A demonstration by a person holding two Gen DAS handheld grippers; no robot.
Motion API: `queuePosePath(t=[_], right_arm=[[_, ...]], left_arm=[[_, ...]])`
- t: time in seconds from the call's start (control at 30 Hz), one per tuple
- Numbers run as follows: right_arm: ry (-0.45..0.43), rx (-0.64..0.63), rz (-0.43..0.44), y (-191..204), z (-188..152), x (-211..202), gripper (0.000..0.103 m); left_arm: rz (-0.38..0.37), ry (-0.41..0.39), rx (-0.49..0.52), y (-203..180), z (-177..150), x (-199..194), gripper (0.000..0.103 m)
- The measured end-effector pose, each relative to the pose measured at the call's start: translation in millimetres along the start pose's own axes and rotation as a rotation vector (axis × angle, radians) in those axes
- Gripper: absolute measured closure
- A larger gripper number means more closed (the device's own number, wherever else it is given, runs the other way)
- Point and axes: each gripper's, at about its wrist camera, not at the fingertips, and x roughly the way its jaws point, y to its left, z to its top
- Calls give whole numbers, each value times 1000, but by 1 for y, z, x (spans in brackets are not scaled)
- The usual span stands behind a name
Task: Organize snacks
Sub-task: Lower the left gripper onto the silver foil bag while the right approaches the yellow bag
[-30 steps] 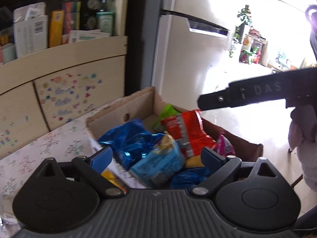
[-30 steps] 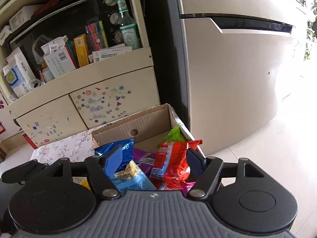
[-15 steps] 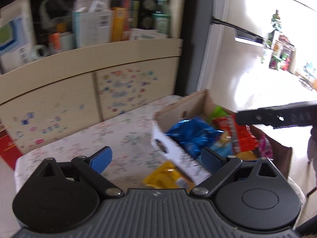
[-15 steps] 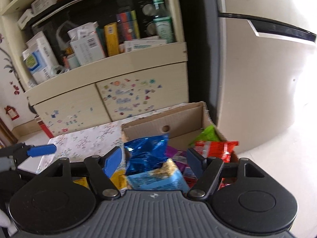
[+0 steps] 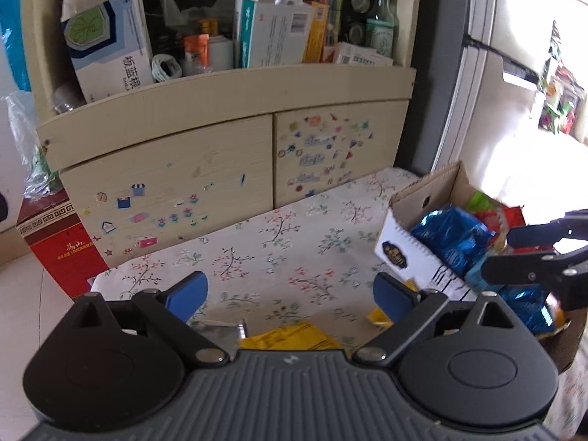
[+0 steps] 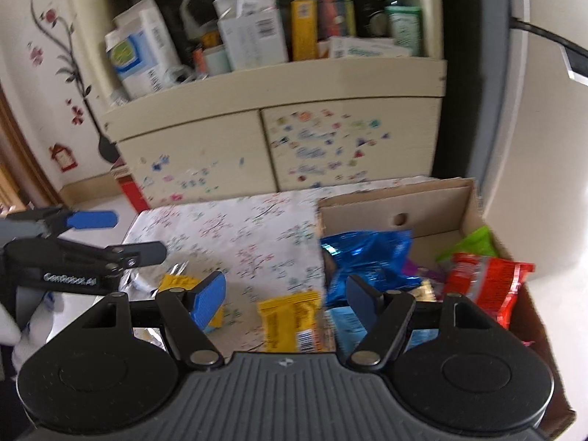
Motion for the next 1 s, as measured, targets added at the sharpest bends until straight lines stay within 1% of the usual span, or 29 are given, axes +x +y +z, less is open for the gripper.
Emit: queuePosePath(t=[0.1, 0.2, 0.3, 0.37, 0.47, 0.53, 0.6, 0.77, 0.93, 1.0], right_arm=[[14, -14, 8, 8, 0, 6, 25], [26, -9, 17, 11, 1, 11, 25], [40, -13, 27, 15, 0, 17, 25], [52, -22, 40, 19, 0, 21, 25], [73, -44, 65, 27, -2, 29, 25], [86, -65, 78, 33, -3, 36, 25], [101, -78, 96, 39, -4, 44, 25], [129, -119, 144, 54, -8, 65, 25], [149, -161, 199, 67, -12, 86, 25], [168, -159, 214, 69, -14, 94, 25]], left_arm=[[-21, 21, 48, 5, -4, 9, 7], [-45, 45, 68, 10, -9, 16, 7], [-27, 67, 70, 17, -13, 23, 7], [-7, 89, 26, 27, -15, 30, 7], [51, 127, -97, 47, -18, 43, 7], [82, 142, -151, 55, -20, 52, 7], [116, 141, -172, 58, -20, 58, 7], [155, 146, -202, 58, -18, 73, 7], [192, 176, -284, 67, -19, 89, 7], [211, 192, -293, 69, -21, 96, 7]])
